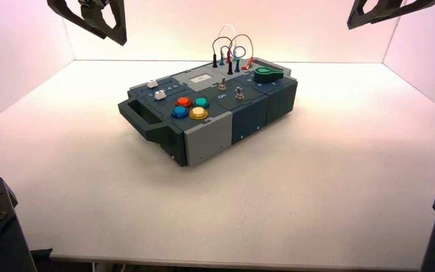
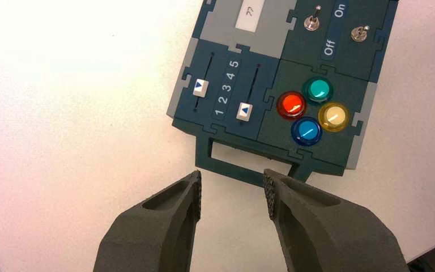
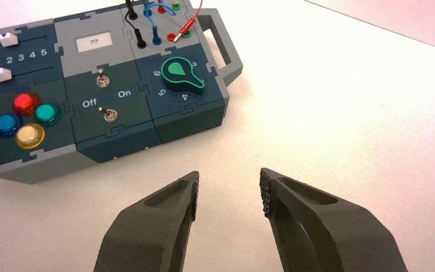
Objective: Flip the top switch off with the right gripper.
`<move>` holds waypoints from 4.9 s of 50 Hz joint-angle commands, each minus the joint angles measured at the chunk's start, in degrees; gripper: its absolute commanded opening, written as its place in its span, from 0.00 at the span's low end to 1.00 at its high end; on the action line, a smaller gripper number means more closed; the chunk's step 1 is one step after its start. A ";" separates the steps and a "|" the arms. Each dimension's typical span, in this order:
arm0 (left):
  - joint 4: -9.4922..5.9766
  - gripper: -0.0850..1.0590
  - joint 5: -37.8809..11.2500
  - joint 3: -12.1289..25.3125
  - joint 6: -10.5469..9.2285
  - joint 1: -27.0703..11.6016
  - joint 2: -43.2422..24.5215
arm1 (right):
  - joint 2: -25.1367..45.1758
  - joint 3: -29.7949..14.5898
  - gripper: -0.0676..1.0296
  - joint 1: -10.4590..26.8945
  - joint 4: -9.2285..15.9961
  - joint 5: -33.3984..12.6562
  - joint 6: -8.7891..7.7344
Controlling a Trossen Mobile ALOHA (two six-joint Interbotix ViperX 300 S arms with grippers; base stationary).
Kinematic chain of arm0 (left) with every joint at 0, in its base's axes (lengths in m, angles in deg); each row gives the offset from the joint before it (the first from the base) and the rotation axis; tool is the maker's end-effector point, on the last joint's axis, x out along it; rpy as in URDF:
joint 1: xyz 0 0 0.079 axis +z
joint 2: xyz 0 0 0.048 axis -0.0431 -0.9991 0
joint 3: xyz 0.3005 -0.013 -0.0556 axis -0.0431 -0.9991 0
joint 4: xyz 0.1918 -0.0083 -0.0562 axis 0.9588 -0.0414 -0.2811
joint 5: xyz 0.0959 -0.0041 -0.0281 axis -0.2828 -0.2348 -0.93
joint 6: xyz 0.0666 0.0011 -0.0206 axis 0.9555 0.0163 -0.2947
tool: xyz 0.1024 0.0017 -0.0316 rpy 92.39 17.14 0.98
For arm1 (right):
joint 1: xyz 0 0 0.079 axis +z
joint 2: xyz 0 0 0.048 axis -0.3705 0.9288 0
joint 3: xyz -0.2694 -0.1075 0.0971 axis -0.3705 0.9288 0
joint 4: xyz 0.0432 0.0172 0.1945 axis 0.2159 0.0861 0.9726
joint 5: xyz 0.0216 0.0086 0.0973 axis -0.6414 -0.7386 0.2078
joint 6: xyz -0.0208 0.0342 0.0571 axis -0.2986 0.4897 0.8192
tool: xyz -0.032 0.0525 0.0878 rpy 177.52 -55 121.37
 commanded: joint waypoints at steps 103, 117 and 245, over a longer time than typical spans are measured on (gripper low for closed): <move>-0.44 0.57 8.00 0.53 -17.40 2.90 -23.03 | 51.77 -39.46 0.13 14.68 -1.76 -9.14 -6.94; -0.35 0.57 9.76 0.88 -17.40 2.99 -26.98 | 53.61 -41.04 0.12 17.93 -1.76 -9.23 -7.12; -0.09 0.57 9.84 5.45 -15.38 3.08 -32.52 | 61.17 -47.90 0.07 19.69 0.18 -13.62 -4.75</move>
